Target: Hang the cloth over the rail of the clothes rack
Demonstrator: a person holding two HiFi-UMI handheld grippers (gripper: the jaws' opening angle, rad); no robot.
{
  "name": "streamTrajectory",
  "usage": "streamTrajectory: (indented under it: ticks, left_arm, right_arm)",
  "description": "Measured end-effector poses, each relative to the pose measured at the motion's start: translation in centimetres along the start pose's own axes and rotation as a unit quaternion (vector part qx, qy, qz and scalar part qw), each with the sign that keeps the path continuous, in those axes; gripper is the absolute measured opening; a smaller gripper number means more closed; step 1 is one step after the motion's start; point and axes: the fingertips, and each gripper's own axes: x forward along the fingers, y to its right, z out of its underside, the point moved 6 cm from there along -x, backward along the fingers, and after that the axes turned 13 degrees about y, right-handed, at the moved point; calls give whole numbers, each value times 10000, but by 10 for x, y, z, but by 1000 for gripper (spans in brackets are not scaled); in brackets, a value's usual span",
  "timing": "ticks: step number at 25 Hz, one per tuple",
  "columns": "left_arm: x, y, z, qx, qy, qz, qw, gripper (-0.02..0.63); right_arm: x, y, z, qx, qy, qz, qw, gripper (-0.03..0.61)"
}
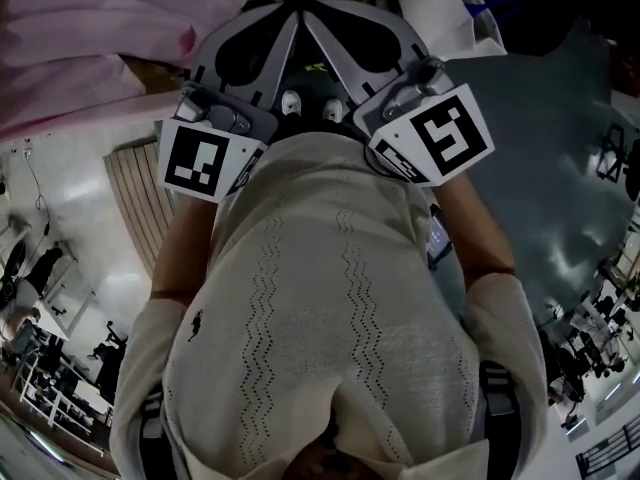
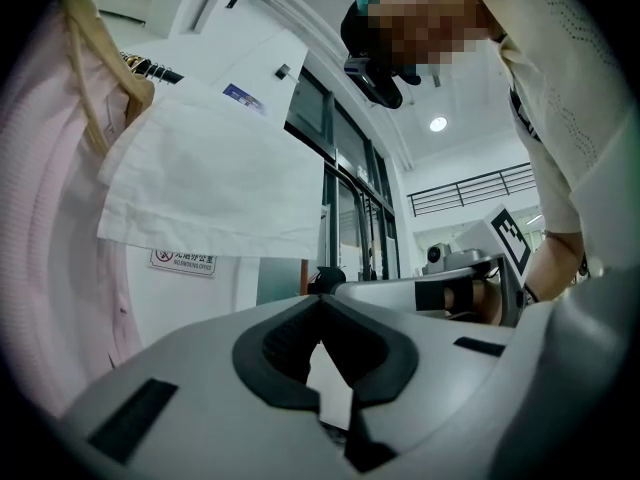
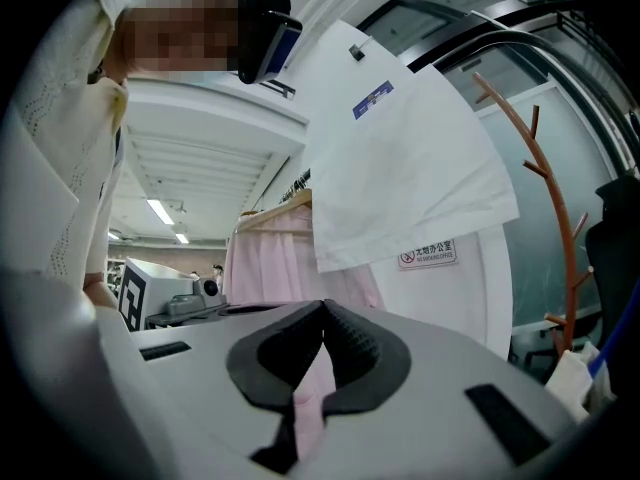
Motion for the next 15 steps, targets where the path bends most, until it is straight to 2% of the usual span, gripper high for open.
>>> streamTrajectory:
  ticks: [15]
  left_arm:
    - [-4,-7,4,-165,45,-272,9995,12]
  right_arm:
    - [8,-1,3,-15,-60,-100,9999,18]
